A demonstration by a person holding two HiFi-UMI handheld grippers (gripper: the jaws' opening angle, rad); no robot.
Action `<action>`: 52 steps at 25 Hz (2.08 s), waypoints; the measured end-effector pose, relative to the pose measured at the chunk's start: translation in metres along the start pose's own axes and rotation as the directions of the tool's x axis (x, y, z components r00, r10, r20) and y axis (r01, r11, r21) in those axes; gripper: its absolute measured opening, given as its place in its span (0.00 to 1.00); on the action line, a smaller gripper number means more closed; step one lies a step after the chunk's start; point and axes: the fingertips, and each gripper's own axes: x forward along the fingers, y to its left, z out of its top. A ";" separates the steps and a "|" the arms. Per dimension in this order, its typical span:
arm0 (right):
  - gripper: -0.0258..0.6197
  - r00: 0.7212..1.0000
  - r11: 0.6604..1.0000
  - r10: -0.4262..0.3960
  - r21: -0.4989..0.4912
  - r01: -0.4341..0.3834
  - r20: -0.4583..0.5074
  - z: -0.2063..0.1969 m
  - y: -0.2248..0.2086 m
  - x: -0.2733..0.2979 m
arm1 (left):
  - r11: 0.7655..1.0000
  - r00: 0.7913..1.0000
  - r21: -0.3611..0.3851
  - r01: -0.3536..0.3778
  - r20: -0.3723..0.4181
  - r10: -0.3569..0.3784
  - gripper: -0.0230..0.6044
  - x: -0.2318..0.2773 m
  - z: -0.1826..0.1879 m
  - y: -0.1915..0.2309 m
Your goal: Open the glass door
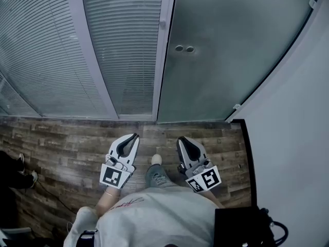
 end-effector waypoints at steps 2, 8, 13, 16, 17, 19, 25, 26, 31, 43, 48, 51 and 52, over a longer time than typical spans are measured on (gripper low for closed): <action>0.07 1.000 1.000 -0.017 -0.020 0.017 0.004 0.000 -0.017 0.013 | 1.000 1.000 0.005 -0.001 0.008 0.001 0.09 0.016 0.000 0.012; 0.07 0.998 0.997 -0.068 -0.024 0.068 0.005 -0.010 -0.072 0.055 | 1.000 1.000 0.021 -0.001 0.005 0.001 0.09 0.066 -0.008 0.051; 0.07 0.997 0.997 -0.080 -0.007 0.080 -0.009 -0.018 -0.122 0.098 | 0.999 1.000 0.031 -0.009 0.002 0.009 0.09 0.115 -0.012 0.087; 0.07 0.995 0.995 -0.103 -0.012 0.103 -0.012 -0.020 -0.157 0.123 | 0.999 1.000 0.042 -0.010 0.010 0.009 0.09 0.146 -0.013 0.108; 0.07 0.994 0.994 -0.112 -0.017 0.111 -0.015 -0.022 -0.169 0.130 | 0.999 1.000 0.047 -0.010 0.011 0.009 0.09 0.157 -0.015 0.114; 0.07 0.991 0.991 -0.130 -0.018 0.130 -0.021 -0.026 -0.191 0.145 | 0.998 1.000 0.053 -0.014 0.017 0.013 0.09 0.176 -0.019 0.127; 0.07 0.987 0.987 -0.158 -0.014 0.157 -0.028 -0.035 -0.227 0.177 | 0.999 1.000 0.044 -0.012 0.009 0.012 0.09 0.208 -0.027 0.147; 0.07 0.986 0.987 -0.163 -0.017 0.162 -0.030 -0.036 -0.231 0.181 | 0.999 1.000 0.037 -0.013 0.008 0.013 0.09 0.211 -0.029 0.150; 0.21 0.979 0.977 -0.199 -0.083 0.196 -0.037 -0.039 -0.267 0.211 | 1.000 1.000 0.007 -0.006 0.015 0.006 0.09 0.226 -0.037 0.164; 0.33 0.904 0.906 -0.410 -0.163 0.390 -0.121 -0.060 -0.373 0.300 | 1.000 1.000 0.008 0.006 0.002 -0.006 0.09 0.225 -0.035 0.175; 0.33 0.880 0.879 -0.463 -0.186 0.440 -0.106 -0.070 -0.389 0.308 | 0.999 0.999 -0.015 -0.032 -0.015 0.032 0.09 0.219 -0.045 0.182; 0.33 0.860 0.863 -0.497 -0.166 0.476 -0.118 -0.077 -0.392 0.307 | 0.999 0.999 -0.013 -0.036 -0.035 0.036 0.09 0.212 -0.053 0.180; 0.33 0.856 0.860 -0.503 -0.167 0.482 -0.121 -0.080 -0.393 0.308 | 0.999 0.999 -0.011 -0.034 -0.035 0.034 0.09 0.211 -0.053 0.180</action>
